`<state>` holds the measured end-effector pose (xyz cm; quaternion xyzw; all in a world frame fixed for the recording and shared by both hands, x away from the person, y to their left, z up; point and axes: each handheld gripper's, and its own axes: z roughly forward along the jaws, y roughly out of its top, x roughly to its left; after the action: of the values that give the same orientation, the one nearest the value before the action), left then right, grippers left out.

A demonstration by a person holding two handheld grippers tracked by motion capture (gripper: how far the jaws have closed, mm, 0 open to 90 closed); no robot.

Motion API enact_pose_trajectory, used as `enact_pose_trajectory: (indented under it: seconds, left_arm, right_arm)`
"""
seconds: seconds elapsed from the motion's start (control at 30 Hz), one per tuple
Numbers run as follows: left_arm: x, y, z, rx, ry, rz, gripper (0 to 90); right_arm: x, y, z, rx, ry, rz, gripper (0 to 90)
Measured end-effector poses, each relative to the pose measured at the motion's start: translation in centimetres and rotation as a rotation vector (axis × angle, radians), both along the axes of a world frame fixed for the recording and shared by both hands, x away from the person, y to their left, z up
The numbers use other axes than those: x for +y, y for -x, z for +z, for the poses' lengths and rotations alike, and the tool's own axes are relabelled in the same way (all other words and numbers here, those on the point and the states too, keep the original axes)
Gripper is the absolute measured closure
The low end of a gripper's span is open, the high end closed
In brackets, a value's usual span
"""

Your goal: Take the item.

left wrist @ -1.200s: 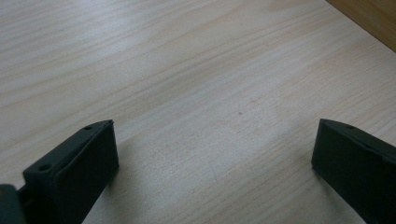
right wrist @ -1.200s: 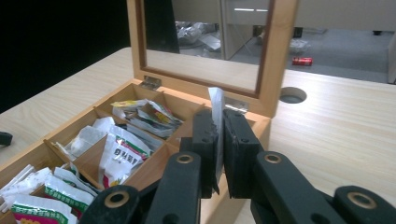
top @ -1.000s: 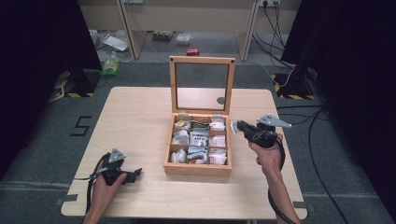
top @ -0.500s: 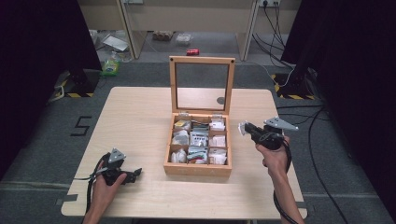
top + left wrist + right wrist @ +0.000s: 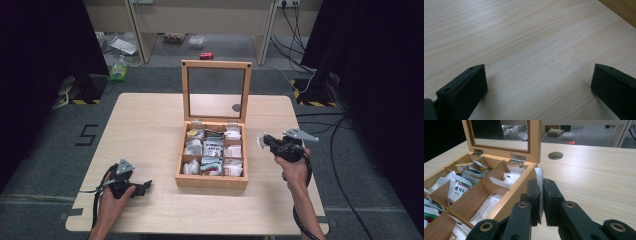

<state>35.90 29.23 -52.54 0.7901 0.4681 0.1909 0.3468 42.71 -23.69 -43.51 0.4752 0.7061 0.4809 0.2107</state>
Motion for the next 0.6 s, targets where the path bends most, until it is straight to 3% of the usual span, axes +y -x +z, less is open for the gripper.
enact_pose_trajectory:
  seconds: [0.3,0.6]
  left_arm:
    - [0.0,0.0,0.0,0.000,0.000,0.000,0.0]
    - [0.0,0.0,0.0,0.000,0.000,-0.001,0.0]
  right_arm:
    - [0.6,-0.4,-2.4,0.063,0.040,0.004,84.3]
    - [0.6,-0.5,-2.9,0.076,0.044,0.004,83.9]
